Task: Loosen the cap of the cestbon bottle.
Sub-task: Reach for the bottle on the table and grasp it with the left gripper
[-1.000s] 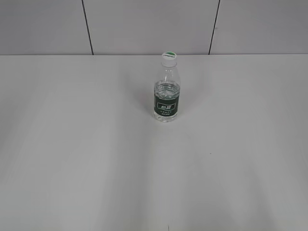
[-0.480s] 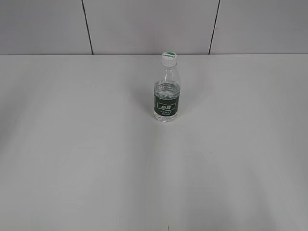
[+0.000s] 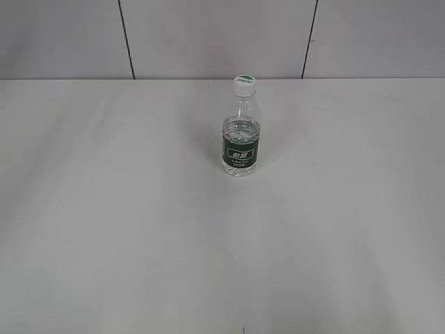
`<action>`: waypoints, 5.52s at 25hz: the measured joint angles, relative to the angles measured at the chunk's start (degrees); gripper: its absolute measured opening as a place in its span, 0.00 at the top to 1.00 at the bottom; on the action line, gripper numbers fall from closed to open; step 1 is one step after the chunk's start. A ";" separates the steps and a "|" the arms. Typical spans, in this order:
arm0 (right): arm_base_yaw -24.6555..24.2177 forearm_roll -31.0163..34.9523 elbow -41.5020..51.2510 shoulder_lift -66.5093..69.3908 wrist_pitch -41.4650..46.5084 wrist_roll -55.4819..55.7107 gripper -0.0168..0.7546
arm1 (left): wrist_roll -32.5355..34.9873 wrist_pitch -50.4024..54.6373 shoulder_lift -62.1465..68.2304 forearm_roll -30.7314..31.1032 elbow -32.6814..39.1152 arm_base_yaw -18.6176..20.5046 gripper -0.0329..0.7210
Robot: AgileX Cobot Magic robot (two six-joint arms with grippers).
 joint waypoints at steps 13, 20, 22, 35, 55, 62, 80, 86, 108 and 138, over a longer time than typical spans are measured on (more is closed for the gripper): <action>0.00 0.00 0.00 0.00 0.00 0.00 0.23 | -12.41 -18.04 17.40 14.89 0.55 0.06 0.30; 0.00 0.00 0.00 0.00 0.00 0.00 0.23 | -17.09 -34.55 24.36 18.32 6.72 3.18 0.30; 0.00 0.00 0.00 0.00 0.00 0.00 0.23 | -17.52 -36.51 25.82 21.28 7.91 4.08 0.30; 0.00 0.00 0.00 0.00 0.00 0.00 0.23 | -19.58 -45.07 34.78 34.62 11.68 8.46 0.30; 0.00 0.00 0.00 0.00 0.00 0.00 0.23 | -28.82 -45.31 34.97 58.53 11.68 7.13 0.30; 0.00 0.00 0.00 0.00 0.00 0.00 0.23 | -28.86 -45.31 34.97 57.26 11.68 2.98 0.30; 0.00 0.00 0.00 0.00 0.00 0.00 0.23 | -32.35 -45.59 43.46 54.62 3.10 -5.36 0.26; 0.00 0.00 0.00 0.00 0.00 0.00 0.23 | -32.54 -45.64 47.11 50.80 0.04 -7.75 0.22; 0.00 0.00 0.00 0.00 0.00 0.00 0.23 | -36.17 -45.57 53.52 49.70 -8.94 -11.25 0.21; 0.00 0.00 0.00 0.00 0.00 0.00 0.23 | -45.17 -40.94 59.55 54.66 -22.89 -13.64 0.21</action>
